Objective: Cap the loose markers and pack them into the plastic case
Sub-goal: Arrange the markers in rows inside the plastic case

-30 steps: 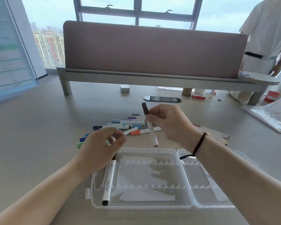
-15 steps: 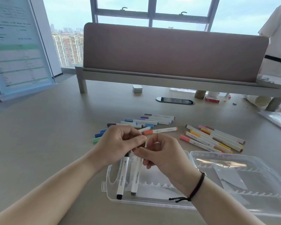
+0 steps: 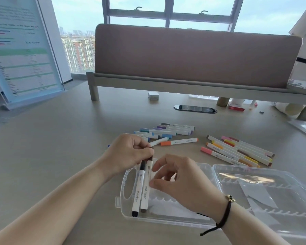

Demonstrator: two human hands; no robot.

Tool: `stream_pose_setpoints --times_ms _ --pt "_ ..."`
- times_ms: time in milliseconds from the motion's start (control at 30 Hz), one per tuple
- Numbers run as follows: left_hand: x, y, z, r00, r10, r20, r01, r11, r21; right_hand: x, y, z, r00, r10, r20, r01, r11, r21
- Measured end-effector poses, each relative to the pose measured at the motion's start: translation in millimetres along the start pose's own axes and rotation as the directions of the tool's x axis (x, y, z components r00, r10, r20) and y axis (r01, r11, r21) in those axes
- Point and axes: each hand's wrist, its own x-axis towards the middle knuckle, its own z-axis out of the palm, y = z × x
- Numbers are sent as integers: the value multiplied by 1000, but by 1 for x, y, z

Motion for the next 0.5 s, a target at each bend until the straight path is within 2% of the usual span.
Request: stream_pose_setpoints --times_ms 167,300,500 --pt "0 -3 1 1000 -1 -17 3 996 94 -4 2 2 992 -109 69 121 971 -208" --pt "3 -7 -1 999 -29 17 27 992 121 -6 3 1 973 -209 96 230 886 -403" --pt "5 -8 -8 996 -1 90 -19 975 221 -8 -1 -5 951 -244 190 306 834 -460"
